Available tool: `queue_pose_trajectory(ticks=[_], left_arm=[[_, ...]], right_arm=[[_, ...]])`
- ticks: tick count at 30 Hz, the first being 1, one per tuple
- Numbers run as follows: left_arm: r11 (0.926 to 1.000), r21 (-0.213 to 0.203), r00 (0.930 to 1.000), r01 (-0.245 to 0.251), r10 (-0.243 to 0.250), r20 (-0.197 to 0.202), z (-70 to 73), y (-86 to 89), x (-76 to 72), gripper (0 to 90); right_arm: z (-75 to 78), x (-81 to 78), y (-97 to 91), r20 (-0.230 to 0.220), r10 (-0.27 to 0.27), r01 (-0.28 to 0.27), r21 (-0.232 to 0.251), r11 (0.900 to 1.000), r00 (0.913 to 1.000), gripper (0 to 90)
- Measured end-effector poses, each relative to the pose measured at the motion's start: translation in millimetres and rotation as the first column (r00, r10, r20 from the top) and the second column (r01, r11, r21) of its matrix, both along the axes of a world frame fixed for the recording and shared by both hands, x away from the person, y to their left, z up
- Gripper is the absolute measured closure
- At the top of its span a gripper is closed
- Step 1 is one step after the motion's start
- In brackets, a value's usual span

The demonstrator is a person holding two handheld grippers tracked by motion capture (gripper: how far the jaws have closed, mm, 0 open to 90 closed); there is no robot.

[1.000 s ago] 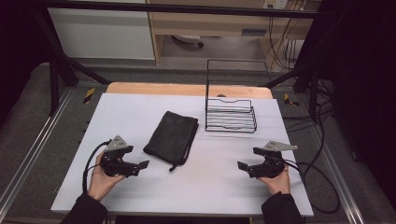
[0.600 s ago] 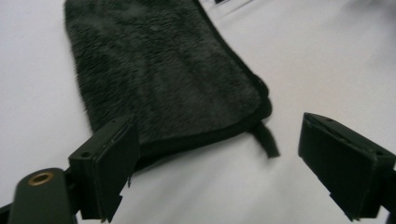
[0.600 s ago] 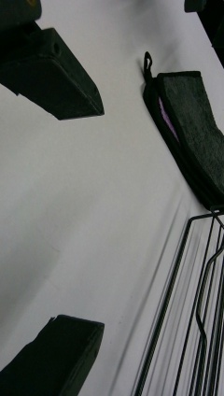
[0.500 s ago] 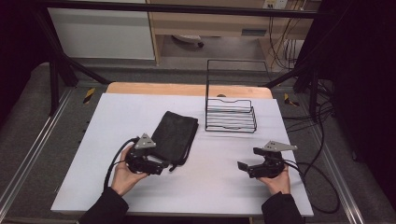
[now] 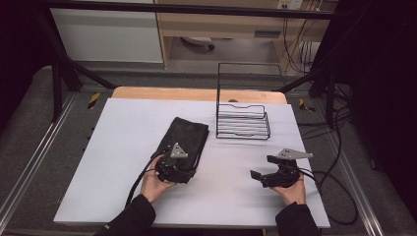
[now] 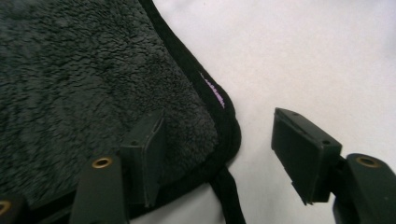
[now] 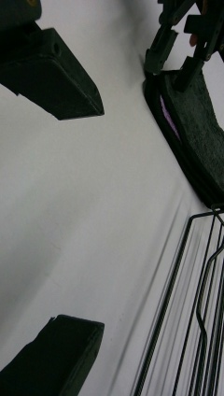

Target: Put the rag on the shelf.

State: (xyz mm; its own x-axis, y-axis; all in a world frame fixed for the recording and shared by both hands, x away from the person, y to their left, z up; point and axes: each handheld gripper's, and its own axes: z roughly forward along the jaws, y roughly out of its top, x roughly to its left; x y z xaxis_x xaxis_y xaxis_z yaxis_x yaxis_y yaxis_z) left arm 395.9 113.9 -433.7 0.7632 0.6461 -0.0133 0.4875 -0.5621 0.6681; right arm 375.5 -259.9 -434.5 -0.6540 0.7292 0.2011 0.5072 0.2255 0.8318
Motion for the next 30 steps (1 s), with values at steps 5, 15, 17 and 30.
queue_pose_trajectory(ticks=[5,15,17,30], left_arm=[[0.9993,0.035,0.9993,-0.013,0.012,0.036,-5.6,-5.3,1.7,41.3],[0.9975,0.065,0.9972,-0.026,0.022,0.071,-9.3,-7.2,1.2,49.0],[0.9972,0.060,0.9967,-0.044,0.040,0.071,-9.5,-7.0,1.9,51.5],[0.9968,0.024,0.9966,-0.076,0.075,0.035,-8.0,0.6,10.6,74.3]], right_arm=[[0.2,-0.1,-0.2,0.001,-0.001,0.001,-0.001,1.0000,1.0000,0.6],[0.7,-0.4,-0.4,-0.001,-0.006,0.006,0.003,1.0000,1.0000,0.6],[0.4,-0.2,-0.2,0.001,-0.003,0.003,0.001,1.0000,1.0000,0.6],[0.1,0.0,0.3,-0.003,-0.002,0.002,0.003,1.0000,1.0000,0.6]])
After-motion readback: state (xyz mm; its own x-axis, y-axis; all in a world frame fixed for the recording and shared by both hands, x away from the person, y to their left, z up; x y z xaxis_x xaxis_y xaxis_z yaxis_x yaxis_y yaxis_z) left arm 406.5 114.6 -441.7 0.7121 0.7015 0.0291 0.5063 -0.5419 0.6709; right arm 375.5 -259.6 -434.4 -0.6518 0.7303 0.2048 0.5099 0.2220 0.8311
